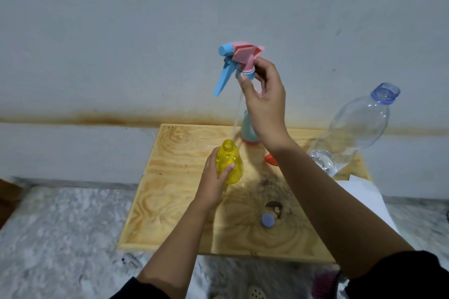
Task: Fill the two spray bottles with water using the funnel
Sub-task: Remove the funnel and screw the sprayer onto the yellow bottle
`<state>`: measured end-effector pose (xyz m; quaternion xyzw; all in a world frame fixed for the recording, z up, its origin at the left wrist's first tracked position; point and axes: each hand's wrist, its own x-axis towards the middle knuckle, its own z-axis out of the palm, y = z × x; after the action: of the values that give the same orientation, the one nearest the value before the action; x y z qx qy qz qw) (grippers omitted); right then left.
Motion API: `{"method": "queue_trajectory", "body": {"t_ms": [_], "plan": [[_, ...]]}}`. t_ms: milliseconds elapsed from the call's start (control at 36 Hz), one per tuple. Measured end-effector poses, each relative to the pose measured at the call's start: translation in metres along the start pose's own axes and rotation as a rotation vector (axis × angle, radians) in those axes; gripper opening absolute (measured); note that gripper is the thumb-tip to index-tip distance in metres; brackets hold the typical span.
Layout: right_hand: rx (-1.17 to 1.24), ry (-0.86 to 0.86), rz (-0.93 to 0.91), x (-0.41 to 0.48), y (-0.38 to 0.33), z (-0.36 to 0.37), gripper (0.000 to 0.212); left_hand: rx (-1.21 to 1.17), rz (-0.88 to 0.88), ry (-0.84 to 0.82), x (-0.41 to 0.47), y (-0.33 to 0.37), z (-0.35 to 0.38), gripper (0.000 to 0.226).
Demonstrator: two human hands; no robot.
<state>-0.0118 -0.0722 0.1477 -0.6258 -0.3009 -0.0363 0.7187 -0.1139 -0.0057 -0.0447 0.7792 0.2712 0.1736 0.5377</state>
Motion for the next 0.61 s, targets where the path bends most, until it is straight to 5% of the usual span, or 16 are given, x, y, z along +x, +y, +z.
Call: {"method": "queue_trajectory", "body": {"t_ms": [333, 611], "plan": [[0.009, -0.126, 0.055, -0.030, 0.029, 0.009, 0.029, -0.028, 0.035, 0.012, 0.001, -0.004, 0.001, 0.056], [-0.074, -0.225, 0.313, -0.069, 0.093, -0.006, 0.024, -0.101, 0.077, 0.046, 0.002, -0.002, 0.003, 0.053]]}}
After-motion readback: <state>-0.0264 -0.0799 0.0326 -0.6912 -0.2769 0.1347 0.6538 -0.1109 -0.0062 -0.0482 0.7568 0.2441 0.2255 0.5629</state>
